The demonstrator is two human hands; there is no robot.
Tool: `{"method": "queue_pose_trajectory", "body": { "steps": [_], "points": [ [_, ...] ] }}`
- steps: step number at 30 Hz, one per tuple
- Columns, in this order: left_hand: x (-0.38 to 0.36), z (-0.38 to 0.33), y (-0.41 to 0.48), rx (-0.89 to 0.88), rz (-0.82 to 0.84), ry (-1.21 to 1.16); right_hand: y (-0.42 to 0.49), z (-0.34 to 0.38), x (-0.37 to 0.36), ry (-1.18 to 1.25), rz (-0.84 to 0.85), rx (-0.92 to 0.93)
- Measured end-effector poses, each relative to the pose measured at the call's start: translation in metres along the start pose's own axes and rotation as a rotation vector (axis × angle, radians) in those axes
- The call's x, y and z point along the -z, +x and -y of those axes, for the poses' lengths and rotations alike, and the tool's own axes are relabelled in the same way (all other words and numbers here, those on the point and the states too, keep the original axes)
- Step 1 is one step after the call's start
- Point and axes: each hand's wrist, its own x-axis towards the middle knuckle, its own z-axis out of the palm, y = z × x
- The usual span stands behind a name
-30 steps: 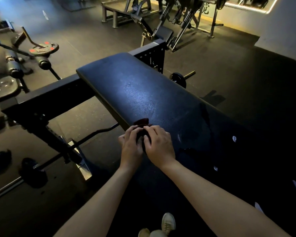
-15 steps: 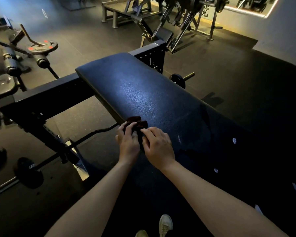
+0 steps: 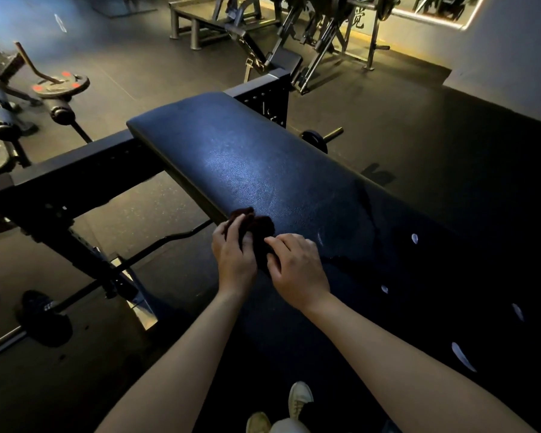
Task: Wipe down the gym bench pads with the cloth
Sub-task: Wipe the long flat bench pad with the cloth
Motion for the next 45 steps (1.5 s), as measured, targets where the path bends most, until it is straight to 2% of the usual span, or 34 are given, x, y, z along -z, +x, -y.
{"method": "queue_pose_trajectory", "body": {
  "steps": [3,6,11,16,20,23,30,32,34,37,41,45],
  "points": [
    [-0.005,-0.004,0.003,0.057,0.035,0.064,-0.002,0.000,0.002,0.051,0.003,0.011],
    [-0.009,-0.010,-0.027,-0.002,0.028,0.032,-0.009,-0.007,0.008,0.116,-0.026,0.008],
    [-0.012,-0.012,-0.073,-0.036,0.092,-0.047,-0.032,-0.022,0.023,-0.002,-0.037,-0.017],
    [-0.004,-0.014,-0.043,-0.052,0.090,0.013,-0.039,-0.020,0.022,-0.014,0.034,-0.035],
    [-0.009,-0.017,-0.018,0.049,0.088,0.147,-0.034,-0.021,0.020,-0.021,-0.010,-0.037],
    [-0.015,-0.016,-0.032,-0.014,0.106,0.174,-0.032,-0.021,0.019,-0.015,-0.033,-0.038],
    [-0.021,-0.025,-0.081,-0.026,0.106,0.134,-0.033,-0.027,0.024,0.167,-0.029,-0.072],
    [-0.016,-0.025,-0.076,-0.048,0.152,0.167,-0.038,-0.033,0.030,0.202,-0.007,-0.043],
    [-0.010,-0.023,-0.063,-0.083,0.157,0.210,-0.047,-0.041,0.037,0.136,-0.005,0.024],
    [-0.013,-0.031,-0.053,-0.002,0.094,0.223,-0.058,-0.048,0.045,0.045,0.012,0.067],
    [-0.036,-0.048,-0.080,0.070,0.026,0.212,-0.057,-0.047,0.047,0.140,0.033,0.037],
    [-0.048,-0.054,-0.117,0.060,-0.002,0.174,-0.059,-0.060,0.058,0.376,-0.004,-0.118]
  ]
}}
